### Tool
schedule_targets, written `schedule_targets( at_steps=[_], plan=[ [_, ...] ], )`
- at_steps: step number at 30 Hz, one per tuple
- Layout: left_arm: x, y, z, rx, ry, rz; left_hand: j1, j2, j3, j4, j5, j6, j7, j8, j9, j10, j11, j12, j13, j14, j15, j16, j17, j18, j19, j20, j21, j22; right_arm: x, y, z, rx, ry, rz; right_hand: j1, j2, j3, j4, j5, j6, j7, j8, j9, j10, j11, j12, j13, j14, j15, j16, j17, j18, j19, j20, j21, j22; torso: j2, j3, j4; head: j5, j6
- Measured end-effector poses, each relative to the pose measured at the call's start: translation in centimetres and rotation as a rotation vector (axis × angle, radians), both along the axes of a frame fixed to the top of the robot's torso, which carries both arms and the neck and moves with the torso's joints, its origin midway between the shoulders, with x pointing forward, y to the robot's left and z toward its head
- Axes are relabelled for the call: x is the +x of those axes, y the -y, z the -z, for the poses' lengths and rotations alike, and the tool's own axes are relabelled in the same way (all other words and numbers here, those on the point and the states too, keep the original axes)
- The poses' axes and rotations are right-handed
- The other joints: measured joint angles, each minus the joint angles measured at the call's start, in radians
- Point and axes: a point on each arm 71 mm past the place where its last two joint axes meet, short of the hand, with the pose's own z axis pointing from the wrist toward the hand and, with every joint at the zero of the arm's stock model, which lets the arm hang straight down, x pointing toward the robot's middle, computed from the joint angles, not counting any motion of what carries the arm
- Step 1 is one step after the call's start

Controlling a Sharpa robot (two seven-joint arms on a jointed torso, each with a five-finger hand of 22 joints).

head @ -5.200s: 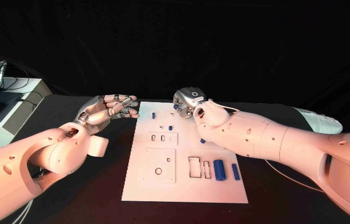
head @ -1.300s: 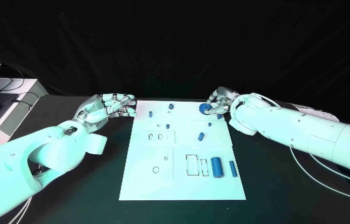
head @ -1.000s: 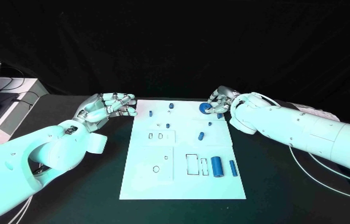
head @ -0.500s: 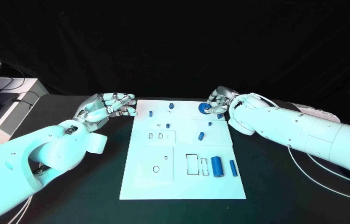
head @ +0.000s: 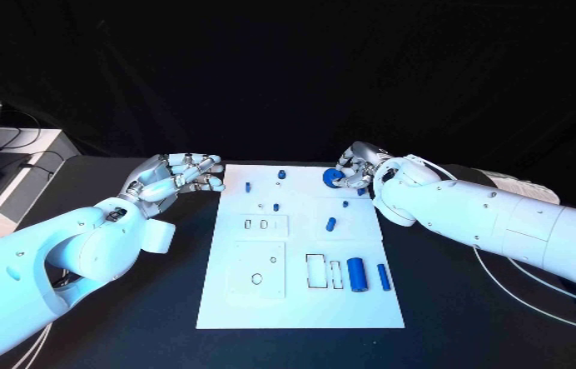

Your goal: Assemble the parts on the task board

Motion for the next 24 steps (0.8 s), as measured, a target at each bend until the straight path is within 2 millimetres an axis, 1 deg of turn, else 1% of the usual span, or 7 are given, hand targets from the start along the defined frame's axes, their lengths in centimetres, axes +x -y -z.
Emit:
schedule_targets(
  at_steps=[2,7,8,10,14,18,24],
  plan=[
    [0.0,0.0,0.0,0.000,0.000,-0.001,0.000,0.000,0.000,0.000,0.000,0.000,0.000,0.000,0.000,0.000,0.000,0.000,0.000,0.000,0.000,0.000,0.000,0.000,0.000,0.000,0.000,0.000,-0.5,-0.5,-0.2,-0.013,0.029,-0.021,0.000,0.000,0.002,0.002,-0.007,0.003,-0.003,0.000,0.000,0.000,0.000,0.000,0.000,0.000,0.000,0.000,0.000,0.000,0.002,-0.002,0.008,0.000,0.000,-0.0001,0.0006,0.000,0.001],
    [0.0,-0.1,0.0,0.001,0.000,-0.003,0.000,0.000,0.000,0.000,0.000,0.000,0.000,0.000,0.000,0.000,0.000,0.000,0.000,0.000,0.000,0.000,0.000,0.000,0.000,0.000,0.000,0.000,-1.4,-2.0,-0.9,-0.037,0.101,-0.070,-0.002,0.002,0.002,0.002,-0.008,0.004,-0.003,0.005,0.000,0.000,0.000,0.000,0.000,0.000,0.000,0.000,0.000,0.000,0.002,-0.002,0.015,0.000,0.000,-0.0001,0.0003,0.002,0.002],
    [0.1,-0.1,0.0,0.001,-0.001,-0.003,0.000,0.000,0.000,0.000,0.000,0.000,0.000,0.000,0.000,0.000,0.000,0.000,0.000,0.000,0.000,0.000,0.000,0.000,0.000,0.000,0.000,0.000,-1.7,-2.5,-1.0,-0.042,0.124,-0.084,-0.002,0.002,0.002,0.002,-0.008,0.004,-0.003,0.005,0.000,-0.002,-0.004,0.000,0.000,0.000,0.000,0.000,0.000,0.000,0.002,-0.002,0.020,0.000,0.000,-0.0001,0.0002,0.002,0.002],
    [0.1,-0.1,0.0,0.001,-0.001,-0.004,0.000,0.000,0.000,0.000,0.000,0.000,0.000,0.000,0.000,0.000,0.000,0.000,0.000,0.000,0.000,0.000,0.000,0.000,0.000,0.000,0.000,0.000,-2.0,-3.1,-1.3,-0.048,0.156,-0.104,-0.004,0.002,0.002,0.002,-0.009,0.004,-0.003,0.005,0.000,0.000,-0.007,0.000,0.000,0.000,0.000,0.000,0.000,-0.013,0.002,-0.002,0.020,0.000,0.000,-0.0001,0.0002,0.002,0.002],
    [0.1,-0.2,0.0,0.002,-0.001,-0.005,0.000,0.000,0.000,0.000,0.000,0.000,0.000,0.000,0.000,0.000,0.000,0.000,0.000,0.000,0.000,0.000,0.000,0.000,0.000,0.000,0.000,0.000,-2.6,-4.9,-1.7,-0.057,0.216,-0.146,-0.010,-0.001,0.002,0.002,-0.010,0.007,-0.006,0.005,0.000,0.000,-0.007,0.000,0.000,0.000,0.000,0.000,0.000,-0.013,0.002,-0.001,0.026,0.000,0.000,-0.0001,-0.0007,0.005,0.003],
    [0.1,-0.2,0.0,0.002,-0.001,-0.005,0.000,0.000,0.000,0.000,0.000,0.000,0.000,0.000,0.000,0.000,0.000,0.000,0.000,0.000,0.000,0.000,0.000,0.000,0.000,0.000,0.000,0.000,-3.0,-6.8,-1.6,-0.071,0.256,-0.189,-0.010,-0.001,0.002,0.002,-0.010,0.006,-0.006,0.005,0.000,0.000,-0.007,0.000,0.000,0.000,0.000,0.000,0.000,-0.013,0.002,-0.001,0.026,0.001,0.000,-0.0001,-0.0012,0.006,0.003],
    [0.1,-0.1,0.1,0.001,-0.001,-0.003,0.000,0.000,0.000,0.000,0.000,0.000,0.000,0.000,0.000,0.000,0.000,0.000,0.000,0.000,0.000,0.000,0.000,0.000,0.000,0.000,0.000,0.000,-3.2,-8.9,-1.1,-0.092,0.294,-0.227,-0.010,-0.001,0.002,0.002,-0.011,0.006,-0.007,0.005,0.000,0.000,-0.007,0.000,0.000,0.000,0.000,0.000,0.000,-0.013,0.002,-0.001,0.026,0.001,0.001,-0.0014,0.0017,0.007,0.003]
  ],
)
